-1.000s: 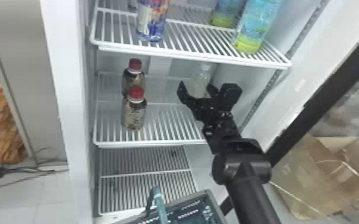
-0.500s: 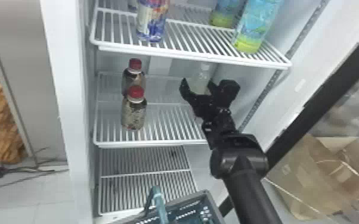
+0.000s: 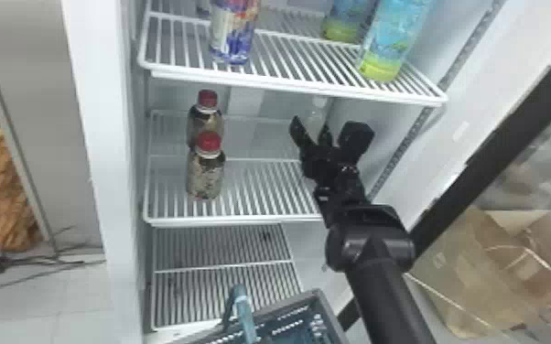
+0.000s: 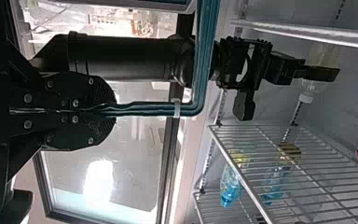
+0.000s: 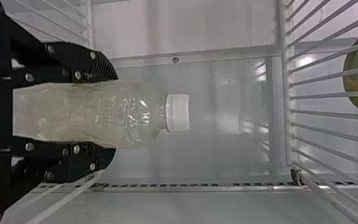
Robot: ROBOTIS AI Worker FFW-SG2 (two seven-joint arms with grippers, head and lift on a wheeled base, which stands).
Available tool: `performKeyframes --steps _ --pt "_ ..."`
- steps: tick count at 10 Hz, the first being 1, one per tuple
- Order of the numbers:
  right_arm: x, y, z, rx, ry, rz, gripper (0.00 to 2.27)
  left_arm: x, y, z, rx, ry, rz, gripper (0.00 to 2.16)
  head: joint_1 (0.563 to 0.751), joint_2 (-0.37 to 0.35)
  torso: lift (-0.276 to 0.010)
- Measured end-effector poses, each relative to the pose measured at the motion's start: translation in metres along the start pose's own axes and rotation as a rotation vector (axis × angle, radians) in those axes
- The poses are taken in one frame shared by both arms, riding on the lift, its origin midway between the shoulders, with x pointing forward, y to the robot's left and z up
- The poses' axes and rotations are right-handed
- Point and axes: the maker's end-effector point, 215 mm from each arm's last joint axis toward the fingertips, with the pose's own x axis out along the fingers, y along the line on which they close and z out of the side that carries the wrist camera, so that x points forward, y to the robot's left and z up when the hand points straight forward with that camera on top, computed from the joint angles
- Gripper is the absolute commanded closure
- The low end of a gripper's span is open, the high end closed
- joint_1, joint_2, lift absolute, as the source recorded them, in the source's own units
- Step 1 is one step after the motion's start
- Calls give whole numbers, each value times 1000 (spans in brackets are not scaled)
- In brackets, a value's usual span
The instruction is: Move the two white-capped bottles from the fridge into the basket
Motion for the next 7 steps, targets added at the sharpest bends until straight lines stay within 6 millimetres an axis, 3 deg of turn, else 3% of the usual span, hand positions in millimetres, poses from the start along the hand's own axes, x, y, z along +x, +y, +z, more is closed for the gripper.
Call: performKeyframes --steps 3,7 --pt "-15 -1 7 6 -14 16 852 0 0 0 1 -3 0 1119 695 -350 -260" --pt "-45 -3 32 -31 -40 54 854 -1 0 2 1 -8 0 1119 695 -350 -260"
